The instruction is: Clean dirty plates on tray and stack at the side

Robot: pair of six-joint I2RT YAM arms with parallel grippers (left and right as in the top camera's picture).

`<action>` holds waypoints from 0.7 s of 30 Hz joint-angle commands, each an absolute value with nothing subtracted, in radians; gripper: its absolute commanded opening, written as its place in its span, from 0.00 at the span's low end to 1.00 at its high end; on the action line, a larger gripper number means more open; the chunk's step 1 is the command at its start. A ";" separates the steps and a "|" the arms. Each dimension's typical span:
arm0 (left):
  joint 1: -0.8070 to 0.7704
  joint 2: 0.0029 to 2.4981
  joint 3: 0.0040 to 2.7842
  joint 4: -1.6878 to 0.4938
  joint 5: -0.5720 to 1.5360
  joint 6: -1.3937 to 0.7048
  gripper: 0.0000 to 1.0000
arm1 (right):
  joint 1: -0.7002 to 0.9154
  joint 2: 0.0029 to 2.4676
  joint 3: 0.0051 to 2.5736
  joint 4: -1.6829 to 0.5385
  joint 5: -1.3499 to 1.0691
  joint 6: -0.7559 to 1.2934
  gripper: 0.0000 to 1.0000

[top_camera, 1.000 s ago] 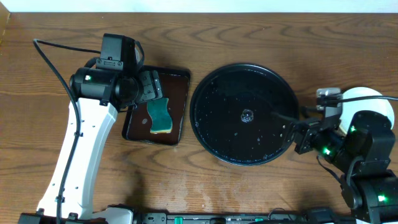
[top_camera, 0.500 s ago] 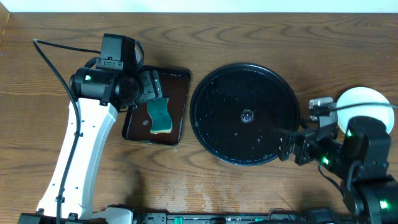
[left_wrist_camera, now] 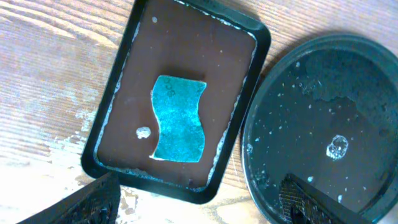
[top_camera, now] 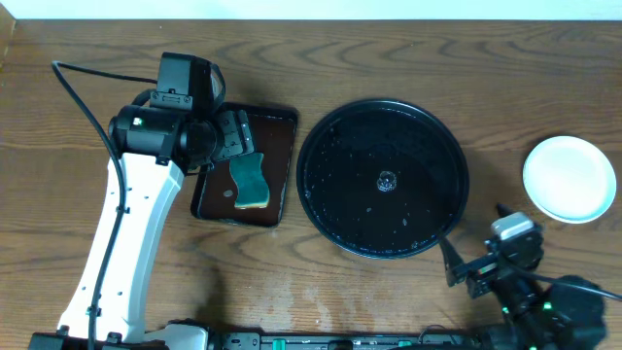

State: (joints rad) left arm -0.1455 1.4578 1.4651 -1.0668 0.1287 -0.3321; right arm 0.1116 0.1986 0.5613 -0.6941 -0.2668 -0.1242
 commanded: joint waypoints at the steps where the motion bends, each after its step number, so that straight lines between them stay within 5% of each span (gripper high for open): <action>1: -0.142 1.457 1.477 -1.069 0.131 -0.322 0.82 | 0.102 0.118 0.446 -0.658 -0.228 -0.148 0.99; 21: -0.142 1.457 1.477 -1.069 0.131 -0.322 0.82 | 0.099 0.005 0.006 -0.044 -0.216 -0.147 0.99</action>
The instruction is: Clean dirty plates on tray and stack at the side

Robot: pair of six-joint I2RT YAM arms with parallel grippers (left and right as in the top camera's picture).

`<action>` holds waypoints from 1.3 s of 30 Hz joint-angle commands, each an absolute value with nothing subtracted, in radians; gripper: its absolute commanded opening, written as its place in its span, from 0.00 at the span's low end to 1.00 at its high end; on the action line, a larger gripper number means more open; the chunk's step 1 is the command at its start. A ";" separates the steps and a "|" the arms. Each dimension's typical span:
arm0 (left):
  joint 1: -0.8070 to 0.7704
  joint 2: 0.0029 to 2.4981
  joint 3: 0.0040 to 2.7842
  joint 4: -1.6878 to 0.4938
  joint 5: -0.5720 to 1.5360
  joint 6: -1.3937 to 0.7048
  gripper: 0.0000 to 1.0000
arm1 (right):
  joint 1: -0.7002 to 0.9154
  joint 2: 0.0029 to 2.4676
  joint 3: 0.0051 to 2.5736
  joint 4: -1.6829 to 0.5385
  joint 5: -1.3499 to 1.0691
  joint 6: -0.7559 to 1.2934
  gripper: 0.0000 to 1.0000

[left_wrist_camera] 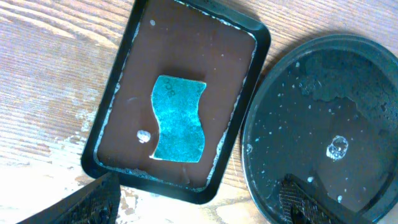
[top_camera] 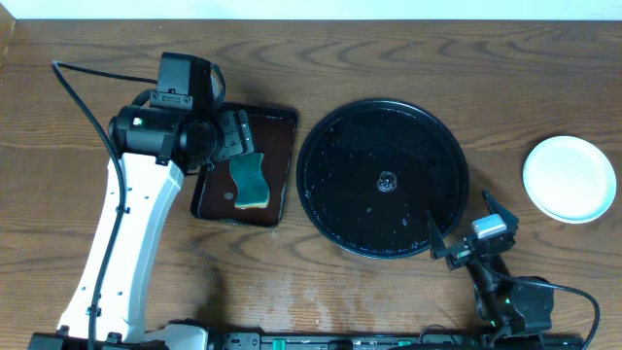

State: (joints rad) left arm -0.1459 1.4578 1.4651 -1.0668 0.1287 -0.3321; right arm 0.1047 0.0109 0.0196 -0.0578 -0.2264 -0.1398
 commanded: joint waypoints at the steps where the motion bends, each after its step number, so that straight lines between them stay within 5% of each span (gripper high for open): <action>1: -0.142 1.457 1.477 -1.069 0.131 -0.322 0.82 | 0.099 0.005 0.006 -0.045 -0.216 -0.147 0.99; 24: -0.145 1.432 1.477 -1.074 0.130 -0.321 0.82 | 0.099 0.005 0.006 -0.053 -0.217 -0.147 0.99; 30: -0.147 1.299 1.473 -1.076 -0.020 -0.290 0.82 | 0.099 0.005 0.006 -0.053 -0.217 -0.147 0.99; 39: -0.147 0.909 1.166 -0.635 -0.009 0.014 0.82 | 0.099 0.005 0.006 -0.053 -0.217 -0.147 0.99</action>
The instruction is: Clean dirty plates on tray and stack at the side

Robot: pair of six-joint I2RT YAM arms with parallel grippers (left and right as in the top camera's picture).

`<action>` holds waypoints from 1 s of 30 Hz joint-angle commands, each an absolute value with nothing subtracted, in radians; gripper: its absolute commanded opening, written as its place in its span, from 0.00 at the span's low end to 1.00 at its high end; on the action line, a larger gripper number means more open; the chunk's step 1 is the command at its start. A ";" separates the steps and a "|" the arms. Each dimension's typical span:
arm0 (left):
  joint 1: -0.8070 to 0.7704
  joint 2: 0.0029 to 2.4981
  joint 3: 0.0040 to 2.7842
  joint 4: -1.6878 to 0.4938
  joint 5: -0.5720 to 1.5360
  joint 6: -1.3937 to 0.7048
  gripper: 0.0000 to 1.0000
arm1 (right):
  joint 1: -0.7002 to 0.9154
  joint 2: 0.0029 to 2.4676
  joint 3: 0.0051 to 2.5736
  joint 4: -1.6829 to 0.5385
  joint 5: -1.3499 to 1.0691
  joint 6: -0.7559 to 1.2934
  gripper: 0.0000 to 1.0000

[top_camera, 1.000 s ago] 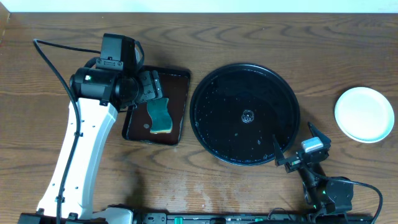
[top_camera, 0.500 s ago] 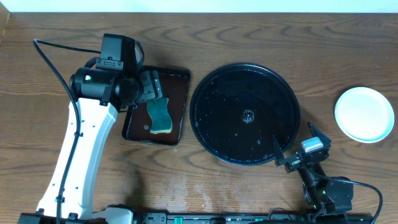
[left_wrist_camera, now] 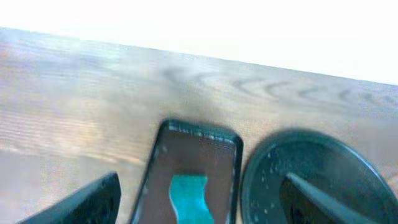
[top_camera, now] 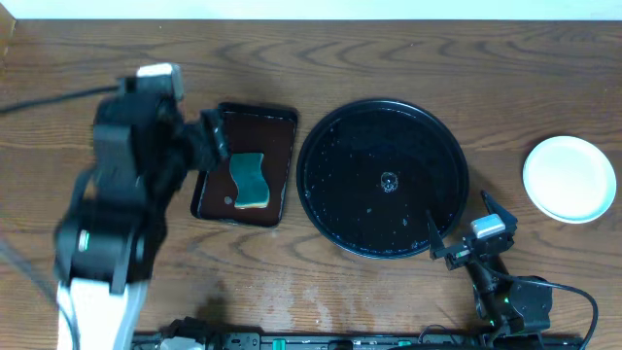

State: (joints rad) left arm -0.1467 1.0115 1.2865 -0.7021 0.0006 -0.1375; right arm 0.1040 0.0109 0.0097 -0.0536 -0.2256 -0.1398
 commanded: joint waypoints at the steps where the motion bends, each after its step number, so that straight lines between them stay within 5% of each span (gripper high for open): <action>1: -0.147 0.867 1.121 -0.590 -0.008 0.028 0.82 | 0.099 0.005 0.006 -0.053 -0.217 -0.147 0.99; 21: -0.059 0.075 0.245 -0.069 0.018 0.045 0.82 | 0.099 0.005 0.006 -0.053 -0.216 -0.147 0.99; 30: -0.057 0.001 0.032 0.092 0.018 0.030 0.82 | 0.099 0.005 0.006 -0.053 -0.217 -0.147 0.99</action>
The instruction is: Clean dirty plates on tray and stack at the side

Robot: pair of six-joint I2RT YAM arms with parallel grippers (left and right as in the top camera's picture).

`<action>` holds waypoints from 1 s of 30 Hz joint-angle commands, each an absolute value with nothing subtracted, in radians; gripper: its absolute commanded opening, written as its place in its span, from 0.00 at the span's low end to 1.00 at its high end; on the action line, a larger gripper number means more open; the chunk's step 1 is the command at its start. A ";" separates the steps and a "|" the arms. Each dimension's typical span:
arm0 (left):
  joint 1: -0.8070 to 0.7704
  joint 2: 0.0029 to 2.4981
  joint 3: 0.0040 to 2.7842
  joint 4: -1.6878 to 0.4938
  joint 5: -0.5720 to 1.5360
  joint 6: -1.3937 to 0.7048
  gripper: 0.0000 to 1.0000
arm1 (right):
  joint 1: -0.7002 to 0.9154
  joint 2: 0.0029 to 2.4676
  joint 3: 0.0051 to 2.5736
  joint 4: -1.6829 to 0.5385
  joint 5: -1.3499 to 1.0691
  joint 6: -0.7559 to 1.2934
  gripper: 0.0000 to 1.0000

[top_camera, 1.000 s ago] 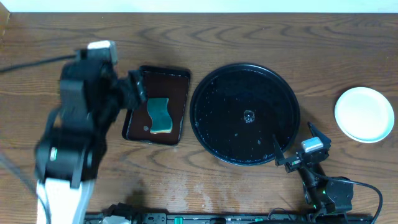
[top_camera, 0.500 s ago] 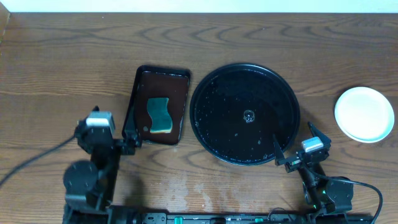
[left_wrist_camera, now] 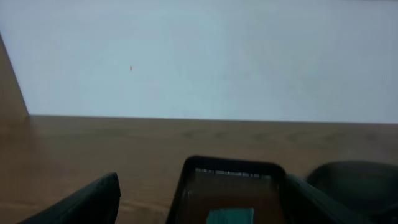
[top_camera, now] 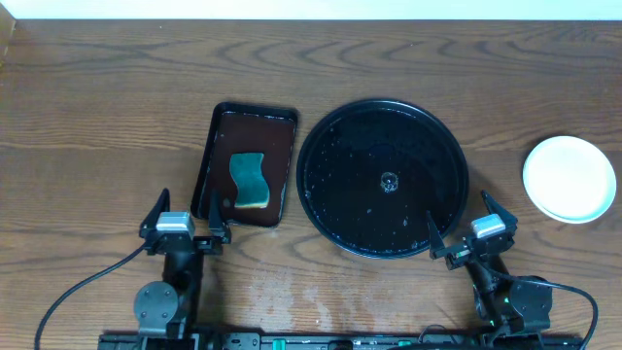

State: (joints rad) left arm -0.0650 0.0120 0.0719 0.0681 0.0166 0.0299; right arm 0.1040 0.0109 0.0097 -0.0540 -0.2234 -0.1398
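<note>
A stack of white plates (top_camera: 570, 178) sits at the far right of the table. The round black tray (top_camera: 384, 178) holds only water drops and no plate. A teal sponge (top_camera: 248, 179) lies in the small rectangular tray (top_camera: 219, 136). My left gripper (top_camera: 185, 216) rests low at the table's front edge, open and empty, facing that tray. In the left wrist view the rectangular tray (left_wrist_camera: 233, 177) and sponge (left_wrist_camera: 230, 216) lie between my spread fingers (left_wrist_camera: 81, 202). My right gripper (top_camera: 463, 222) stands open and empty at the round tray's front right rim.
The round tray's edge (left_wrist_camera: 354, 177) shows at the right of the left wrist view, with a white wall behind the table. Bare wooden table (top_camera: 97, 117) stretches to the left of the rectangular tray. Cables run along the front edge.
My left arm was raised beside the rectangular tray; now it is folded down at the front edge, its gripper open and level with the table. The right arm has not moved.
My left gripper hung open over the rectangular tray with the sponge lying in it, while the right arm stood at the front right corner. The right arm then sat by the round tray's rim. The left arm was then off the tray, and now rests at the front edge.
</note>
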 commanded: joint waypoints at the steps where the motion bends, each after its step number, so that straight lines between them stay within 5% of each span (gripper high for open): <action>1: -0.057 0.001 0.019 0.096 0.018 0.029 0.82 | 0.099 0.005 0.006 -0.053 -0.217 -0.147 0.99; 30: -0.057 0.004 0.004 0.000 0.015 0.030 0.82 | 0.099 0.005 0.006 -0.053 -0.216 -0.147 0.99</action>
